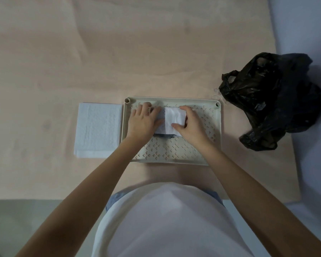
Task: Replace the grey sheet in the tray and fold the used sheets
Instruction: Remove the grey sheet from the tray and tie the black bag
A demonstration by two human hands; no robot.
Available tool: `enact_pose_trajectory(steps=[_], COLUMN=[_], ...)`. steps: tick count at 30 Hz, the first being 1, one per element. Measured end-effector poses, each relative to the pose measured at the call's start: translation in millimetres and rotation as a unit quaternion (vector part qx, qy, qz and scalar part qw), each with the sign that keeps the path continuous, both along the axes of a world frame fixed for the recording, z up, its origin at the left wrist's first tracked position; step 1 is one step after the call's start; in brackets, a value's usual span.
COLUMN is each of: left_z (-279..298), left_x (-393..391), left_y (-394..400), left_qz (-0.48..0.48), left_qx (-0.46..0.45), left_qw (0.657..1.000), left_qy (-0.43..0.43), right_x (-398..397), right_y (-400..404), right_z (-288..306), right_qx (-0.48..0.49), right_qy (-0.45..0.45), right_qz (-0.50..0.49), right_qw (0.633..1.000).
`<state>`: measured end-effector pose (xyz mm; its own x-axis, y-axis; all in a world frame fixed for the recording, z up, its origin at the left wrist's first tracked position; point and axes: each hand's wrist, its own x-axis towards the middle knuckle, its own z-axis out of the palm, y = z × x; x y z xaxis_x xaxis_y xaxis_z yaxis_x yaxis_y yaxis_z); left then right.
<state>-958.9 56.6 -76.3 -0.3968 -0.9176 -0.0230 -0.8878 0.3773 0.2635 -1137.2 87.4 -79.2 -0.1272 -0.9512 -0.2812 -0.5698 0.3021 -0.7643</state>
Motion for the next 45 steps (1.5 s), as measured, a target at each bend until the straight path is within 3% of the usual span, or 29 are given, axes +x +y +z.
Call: enact_pose_trajectory(steps=[5,8,12,17,24,35,41,45], left_z=[-19,-25,-27,-25,-14,-20,-29,-33], left_x=[9,9,8,9,8,-11,-11,-13], left_y=[13,15,14,14,11,15,16,17], left_qz=[-0.084,-0.084,-0.085,-0.093,-0.102,-0.065,-0.058,-0.042], left_qx=[0.032,0.037,0.016,0.016,0.034,0.029,0.022,-0.002], left_qw=[0.99,0.986,0.987,0.987,0.987,0.997,0.998,0.999], left_qy=[-0.112,-0.136,-0.133,-0.13,-0.116,-0.002,0.024,0.019], right_x=[-10,-18,-5,23,19,21,2,-6], right_y=[3,2,-1,4,7,6,2,12], right_z=[0,6,15,1,-16,-26,-17,-13], right_qx=[0.016,0.009,-0.092,-0.063,-0.076,-0.076,-0.068,-0.085], right_qy=[0.039,0.141,0.281,0.409,0.399,0.431,0.318,0.335], right_qz=[0.078,0.128,0.232,0.31,0.308,0.295,0.319,0.309], right_qw=[0.996,0.982,0.927,0.856,0.86,0.849,0.89,0.886])
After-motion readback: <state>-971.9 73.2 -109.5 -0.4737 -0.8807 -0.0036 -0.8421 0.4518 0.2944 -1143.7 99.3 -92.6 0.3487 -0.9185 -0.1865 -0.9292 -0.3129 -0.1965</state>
